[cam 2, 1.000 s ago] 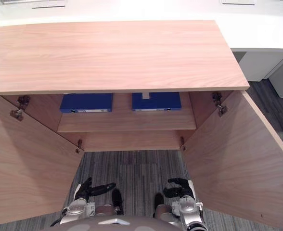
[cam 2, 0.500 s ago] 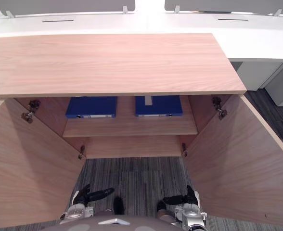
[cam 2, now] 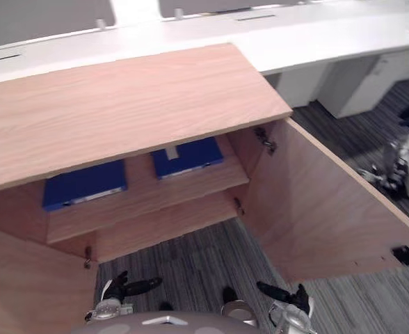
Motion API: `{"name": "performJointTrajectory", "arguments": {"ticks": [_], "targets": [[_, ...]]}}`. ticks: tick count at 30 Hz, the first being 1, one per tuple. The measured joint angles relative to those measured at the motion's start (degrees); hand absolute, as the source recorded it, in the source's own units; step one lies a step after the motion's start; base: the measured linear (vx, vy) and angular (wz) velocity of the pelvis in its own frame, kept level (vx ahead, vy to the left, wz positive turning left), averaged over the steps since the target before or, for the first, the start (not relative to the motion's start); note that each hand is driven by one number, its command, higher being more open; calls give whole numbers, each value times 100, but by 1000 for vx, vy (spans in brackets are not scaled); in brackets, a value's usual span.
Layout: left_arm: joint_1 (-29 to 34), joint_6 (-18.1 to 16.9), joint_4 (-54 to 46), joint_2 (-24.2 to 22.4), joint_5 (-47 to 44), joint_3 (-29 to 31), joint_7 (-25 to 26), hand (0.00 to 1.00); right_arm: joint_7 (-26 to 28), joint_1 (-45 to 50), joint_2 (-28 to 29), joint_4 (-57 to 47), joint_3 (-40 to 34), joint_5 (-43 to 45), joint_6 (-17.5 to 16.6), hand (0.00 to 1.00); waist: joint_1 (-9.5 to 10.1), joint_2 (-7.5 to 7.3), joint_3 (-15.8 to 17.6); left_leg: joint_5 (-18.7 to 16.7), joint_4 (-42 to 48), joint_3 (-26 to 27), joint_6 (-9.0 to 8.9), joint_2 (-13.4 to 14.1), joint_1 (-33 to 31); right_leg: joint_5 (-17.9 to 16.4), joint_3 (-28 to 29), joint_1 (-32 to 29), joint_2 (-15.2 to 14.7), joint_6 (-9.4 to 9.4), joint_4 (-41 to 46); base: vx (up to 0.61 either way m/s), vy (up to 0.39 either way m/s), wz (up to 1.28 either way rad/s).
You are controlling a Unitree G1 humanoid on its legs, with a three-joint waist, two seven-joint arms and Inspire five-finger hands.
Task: Walk over to the cabinet, pick up the folder, carry it to the office cabinet, place the folder inside the office cabinet, then close the office cabinet door
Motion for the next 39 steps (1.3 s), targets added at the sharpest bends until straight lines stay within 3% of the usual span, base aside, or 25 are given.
{"name": "performJointTrajectory", "arguments": {"ticks": [6, 12, 20, 24, 33, 39], "targets": [[34, -4, -206, -117, 21, 191, 19, 100, -353, 140, 85, -1193, -310, 297, -137, 100, -203, 49, -60, -383, 524, 589, 31, 189, -6, 84, 405, -290, 196, -35, 162, 36, -30, -75], [-12, -35, -571, -340, 65, 212, 13, 100, -461, -49, -22, -2138, -469, 270, -241, 100, -243, 151, -69, -540, 677, 1037, -6, 220, -30, 154, 854, -556, 295, 42, 255, -21, -31, -42], [176, -76, -483, -218, 207, -89, -98, 100, -323, -716, -1082, -2154, -299, 37, -245, 100, -267, 303, 18, -535, 788, 967, -4, 188, -223, 271, 856, -697, 252, 82, 128, -28, -27, -3], [293, -85, -345, -77, 233, -132, -136, 100, -171, -900, -1503, -2142, 11, -19, -304, 100, -264, 280, 38, -524, 786, 681, 13, 175, -267, 317, 790, -668, 234, 95, 57, 7, -32, 8], [325, -145, -309, 95, 241, -296, -154, 100, -14, -1040, -1610, -1935, 333, -179, -304, 100, -259, 257, 42, -487, 782, 320, 66, 138, -354, 418, 450, -527, 113, 98, -128, 15, -12, 16], [325, -143, -214, 145, 270, -339, -159, 100, 1, -1012, -1625, -1934, 420, -209, -295, 100, -287, 167, 70, -451, 755, 199, 102, 91, -354, 429, 370, -504, 66, 104, -167, 1, -5, 5]]}}
